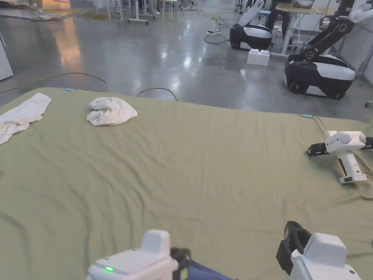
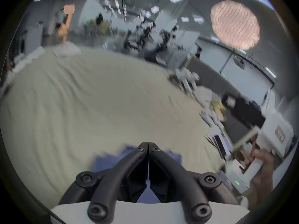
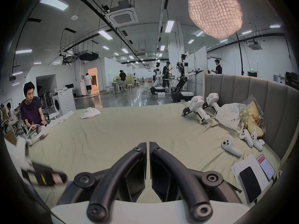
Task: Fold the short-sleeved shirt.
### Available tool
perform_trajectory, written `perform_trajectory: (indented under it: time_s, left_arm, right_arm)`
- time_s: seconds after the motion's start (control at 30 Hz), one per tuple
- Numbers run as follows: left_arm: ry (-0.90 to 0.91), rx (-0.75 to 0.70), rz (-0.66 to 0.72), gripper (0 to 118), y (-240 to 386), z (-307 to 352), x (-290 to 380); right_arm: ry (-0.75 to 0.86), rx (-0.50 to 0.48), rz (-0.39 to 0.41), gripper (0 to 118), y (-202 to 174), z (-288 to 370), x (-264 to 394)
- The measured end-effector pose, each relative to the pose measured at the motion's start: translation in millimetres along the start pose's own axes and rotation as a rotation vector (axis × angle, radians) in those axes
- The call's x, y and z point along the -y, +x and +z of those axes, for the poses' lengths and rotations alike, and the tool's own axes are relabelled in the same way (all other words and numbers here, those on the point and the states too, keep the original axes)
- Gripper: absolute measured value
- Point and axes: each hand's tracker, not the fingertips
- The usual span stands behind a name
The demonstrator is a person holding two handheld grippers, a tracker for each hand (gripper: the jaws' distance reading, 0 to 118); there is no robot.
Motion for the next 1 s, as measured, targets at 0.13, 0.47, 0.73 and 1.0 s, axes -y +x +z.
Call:
perform_trajectory:
  time_s: [0.13,0.47,0.73,1.0]
  left_arm:
    - [0.196,-0.170,-0.044,2,-26.8,37.9,-34.0]
    - [0.494,-0.416,-0.188,2,-37.3,69.5,-45.4]
    - [0.443,-0.380,-0.206,2,-45.5,75.0,-30.2]
    - [0.318,-0.357,-0.159,2,-63.1,71.8,3.0]
  right_arm:
    - [0.065,0.011,0.011,2,-6.8,0.5,-8.4]
    - [0.199,0.057,0.025,2,-30.4,8.1,-34.7]
    - [0.089,-0.037,0.035,2,-41.4,23.9,-9.6]
    - [-0.244,-0.178,0.130,2,-81.0,26.7,101.5]
